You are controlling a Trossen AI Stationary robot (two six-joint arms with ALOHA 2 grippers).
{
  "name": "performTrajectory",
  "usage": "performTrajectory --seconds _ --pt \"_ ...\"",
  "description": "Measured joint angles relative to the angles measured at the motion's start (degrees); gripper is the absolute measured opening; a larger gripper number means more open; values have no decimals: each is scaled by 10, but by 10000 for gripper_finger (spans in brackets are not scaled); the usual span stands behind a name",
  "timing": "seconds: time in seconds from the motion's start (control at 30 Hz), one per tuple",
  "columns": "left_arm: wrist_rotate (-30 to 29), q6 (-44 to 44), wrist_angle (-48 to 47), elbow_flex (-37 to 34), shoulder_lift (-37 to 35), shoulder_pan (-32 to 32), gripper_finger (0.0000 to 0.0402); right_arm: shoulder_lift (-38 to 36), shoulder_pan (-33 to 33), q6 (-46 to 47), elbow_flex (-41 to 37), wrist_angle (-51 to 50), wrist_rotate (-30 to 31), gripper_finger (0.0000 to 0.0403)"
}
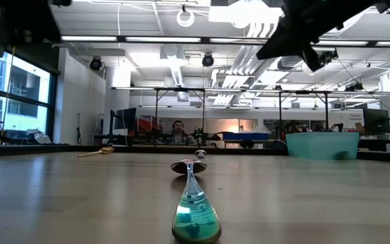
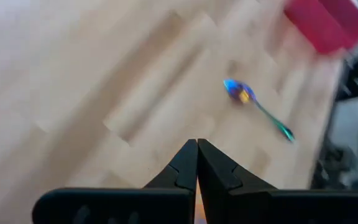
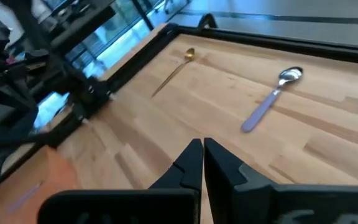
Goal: Sort silverware by color (type)
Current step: Put the golden spoon into the green bin
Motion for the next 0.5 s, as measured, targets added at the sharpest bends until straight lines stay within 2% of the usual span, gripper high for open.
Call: performTrajectory --seconds 0.17,0.3,0.43,0.5 --pt "18 64 2 0 -8 162 0 20 -36 6 0 28 0 0" --pt "28 103 14 0 24 297 0 20 -68 -41 0 24 -9 0" --pt "71 100 28 0 84 426 6 20 -106 -96 0 25 -75 0" --pt "96 134 38 0 119 481 15 20 -123 -102 0 25 -111 0"
